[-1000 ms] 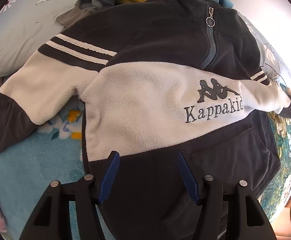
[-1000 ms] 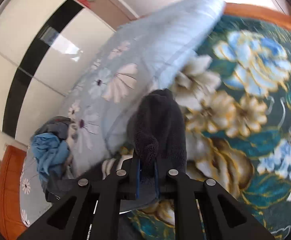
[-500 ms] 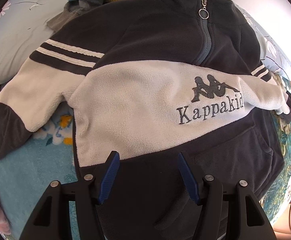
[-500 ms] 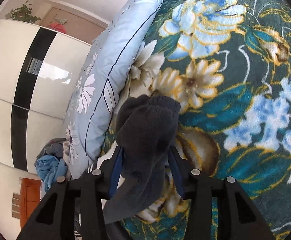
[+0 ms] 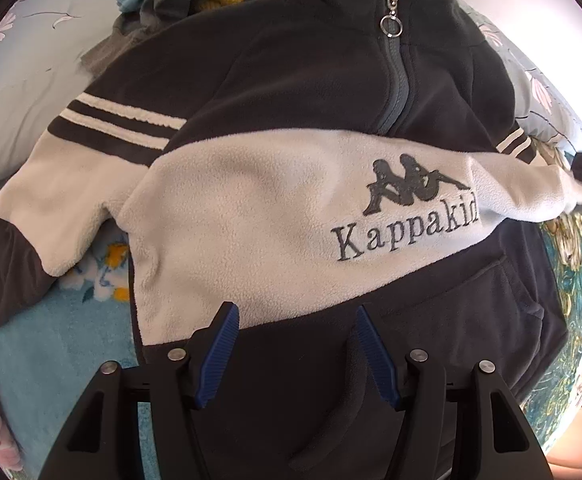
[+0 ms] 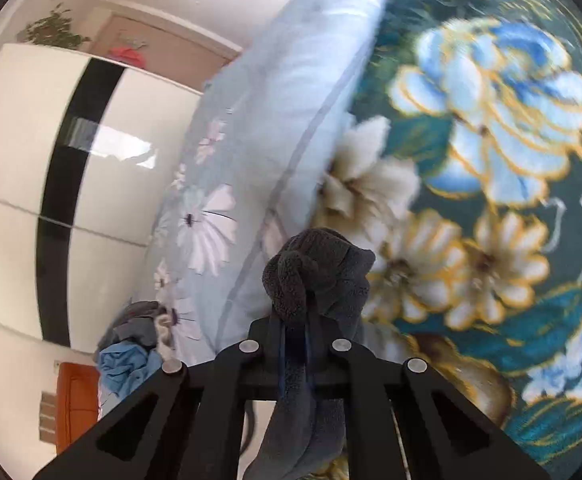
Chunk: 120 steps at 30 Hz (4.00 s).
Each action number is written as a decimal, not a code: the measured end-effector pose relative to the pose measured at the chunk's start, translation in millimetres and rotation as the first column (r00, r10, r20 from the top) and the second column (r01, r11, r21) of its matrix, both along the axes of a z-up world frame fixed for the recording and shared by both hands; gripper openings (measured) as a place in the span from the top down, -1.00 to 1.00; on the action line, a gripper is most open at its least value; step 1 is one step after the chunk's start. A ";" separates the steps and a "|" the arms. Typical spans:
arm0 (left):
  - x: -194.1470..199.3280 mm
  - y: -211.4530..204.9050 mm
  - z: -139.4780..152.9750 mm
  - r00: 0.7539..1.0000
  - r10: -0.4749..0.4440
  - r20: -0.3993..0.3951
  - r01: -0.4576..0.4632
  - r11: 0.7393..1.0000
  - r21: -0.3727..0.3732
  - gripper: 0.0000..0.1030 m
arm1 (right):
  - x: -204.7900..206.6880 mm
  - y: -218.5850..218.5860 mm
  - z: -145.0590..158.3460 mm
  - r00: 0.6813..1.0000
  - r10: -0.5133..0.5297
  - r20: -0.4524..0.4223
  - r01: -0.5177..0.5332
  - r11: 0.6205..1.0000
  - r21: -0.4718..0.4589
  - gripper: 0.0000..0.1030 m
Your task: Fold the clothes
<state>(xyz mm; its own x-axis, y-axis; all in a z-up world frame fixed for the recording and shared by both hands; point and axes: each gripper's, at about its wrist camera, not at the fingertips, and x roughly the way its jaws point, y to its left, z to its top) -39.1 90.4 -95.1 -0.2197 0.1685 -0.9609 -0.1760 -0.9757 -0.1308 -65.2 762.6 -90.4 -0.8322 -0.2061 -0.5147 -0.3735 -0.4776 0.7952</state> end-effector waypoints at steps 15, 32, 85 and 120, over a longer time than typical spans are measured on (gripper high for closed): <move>-1.2 -20.5 11.8 1.000 0.010 -0.010 -0.011 0.999 -0.031 -0.26 | 49.2 35.0 -84.9 0.984 -0.102 0.148 0.096 0.994 0.052 0.86; 48.5 -110.6 29.4 0.967 0.254 0.034 -0.256 0.964 0.066 -0.31 | 79.4 -62.1 -53.0 0.942 0.198 0.269 -0.229 0.969 0.089 0.13; 172.5 -66.1 -34.7 0.971 0.163 0.177 -0.175 0.983 0.059 0.75 | 190.5 -226.0 -77.1 0.743 0.446 0.499 -0.481 0.874 -0.065 0.81; 22.3 -125.8 -6.9 0.930 0.365 0.032 -0.364 0.910 0.196 -0.53 | 62.2 18.4 -88.7 0.932 -0.271 0.239 0.294 0.953 -0.068 -0.20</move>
